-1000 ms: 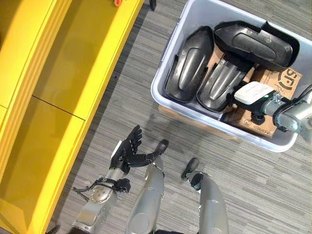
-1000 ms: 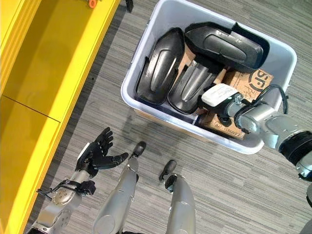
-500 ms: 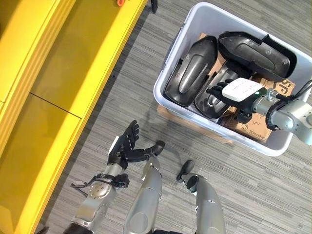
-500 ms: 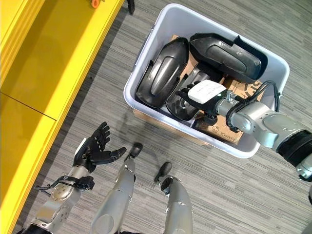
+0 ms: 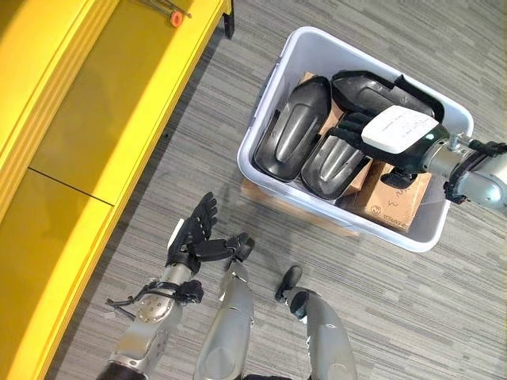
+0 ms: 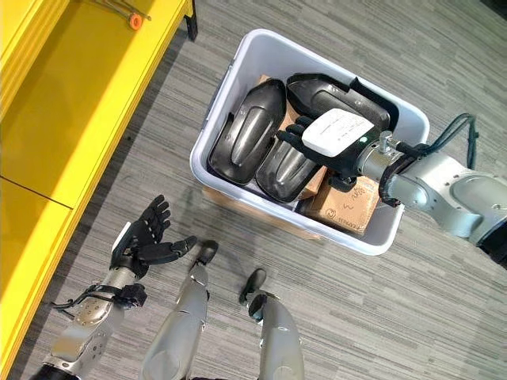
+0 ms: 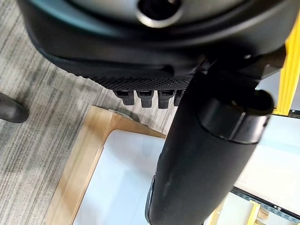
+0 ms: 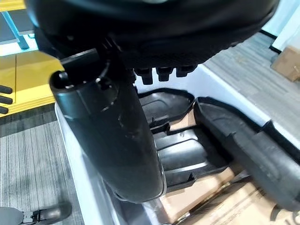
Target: Move parts from the plastic box to the shelf.
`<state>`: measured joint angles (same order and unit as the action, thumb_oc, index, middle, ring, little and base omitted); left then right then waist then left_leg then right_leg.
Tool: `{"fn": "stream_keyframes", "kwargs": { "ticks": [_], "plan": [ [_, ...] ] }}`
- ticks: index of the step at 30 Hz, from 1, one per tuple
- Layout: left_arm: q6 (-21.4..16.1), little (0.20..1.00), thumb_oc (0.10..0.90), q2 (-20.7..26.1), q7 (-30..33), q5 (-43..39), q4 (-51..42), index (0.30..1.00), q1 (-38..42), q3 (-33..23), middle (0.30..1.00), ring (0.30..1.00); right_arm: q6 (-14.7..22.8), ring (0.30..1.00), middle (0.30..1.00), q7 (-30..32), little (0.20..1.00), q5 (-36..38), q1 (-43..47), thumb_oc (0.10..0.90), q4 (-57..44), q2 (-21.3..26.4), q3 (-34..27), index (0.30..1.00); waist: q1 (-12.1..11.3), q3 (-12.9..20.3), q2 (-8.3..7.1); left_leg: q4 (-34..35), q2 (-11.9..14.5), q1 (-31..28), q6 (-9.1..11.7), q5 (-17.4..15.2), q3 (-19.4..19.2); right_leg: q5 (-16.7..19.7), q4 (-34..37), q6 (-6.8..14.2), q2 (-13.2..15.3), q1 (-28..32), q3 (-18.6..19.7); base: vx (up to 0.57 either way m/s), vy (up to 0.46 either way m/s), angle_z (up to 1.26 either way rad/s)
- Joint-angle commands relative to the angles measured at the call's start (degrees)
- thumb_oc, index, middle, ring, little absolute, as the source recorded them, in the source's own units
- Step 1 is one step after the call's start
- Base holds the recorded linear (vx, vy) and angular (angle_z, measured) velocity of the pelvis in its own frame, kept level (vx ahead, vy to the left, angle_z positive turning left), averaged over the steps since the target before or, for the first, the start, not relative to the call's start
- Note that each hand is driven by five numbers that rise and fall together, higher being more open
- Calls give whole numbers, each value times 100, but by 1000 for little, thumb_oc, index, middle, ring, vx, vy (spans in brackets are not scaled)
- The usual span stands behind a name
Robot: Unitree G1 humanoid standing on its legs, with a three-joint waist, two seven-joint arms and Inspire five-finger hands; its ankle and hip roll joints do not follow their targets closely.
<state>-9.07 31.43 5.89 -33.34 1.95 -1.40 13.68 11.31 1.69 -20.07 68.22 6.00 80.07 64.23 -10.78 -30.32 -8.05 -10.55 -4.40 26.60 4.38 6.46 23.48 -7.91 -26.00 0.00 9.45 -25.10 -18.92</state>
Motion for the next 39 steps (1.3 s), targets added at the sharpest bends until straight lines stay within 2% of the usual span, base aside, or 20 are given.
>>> {"fn": "stream_keyframes", "kwargs": {
  "ticks": [1, 12, 21, 39],
  "plan": [
    [-452, 1000, 900, 260, -117, 47, -694, 1000, -353, -247, 1000, 1000, 29, 1000, 1000, 382, 1000, 181, 972, 900, -92, 603, 29, 1000, -16, 223, -41, -107, 486, -384, -107, -637, -260, -218, 143, 482, 246, 527, 488, 13, 0, -4],
    [-480, 1000, 900, 314, -122, 18, -655, 1000, -405, -298, 1000, 1000, -29, 1000, 1000, 540, 1000, 17, 1408, 900, 408, 563, 403, 1000, 41, 348, -32, -52, 544, -532, -109, -671, -357, -194, 254, 514, 220, 629, 571, 17, 0, -6],
    [-487, 1000, 900, 364, -111, 51, -589, 1000, -428, -247, 1000, 1000, -199, 1000, 1000, 644, 1000, -516, 1901, 900, 1452, 709, 1228, 1000, 83, 331, 86, -36, 564, -540, -79, -647, -340, -266, 179, 502, 207, 592, 601, 17, -28, -1],
    [-512, 1000, 900, 367, -64, 38, -546, 1000, -490, -218, 1000, 1000, -429, 1000, 1000, 864, 1000, -844, 2145, 900, 2693, 479, 1508, 1000, 113, 189, 314, 181, 730, -527, -49, -500, -381, -327, 35, 491, 97, 283, 705, 9, -37, -4]
  ]
}}
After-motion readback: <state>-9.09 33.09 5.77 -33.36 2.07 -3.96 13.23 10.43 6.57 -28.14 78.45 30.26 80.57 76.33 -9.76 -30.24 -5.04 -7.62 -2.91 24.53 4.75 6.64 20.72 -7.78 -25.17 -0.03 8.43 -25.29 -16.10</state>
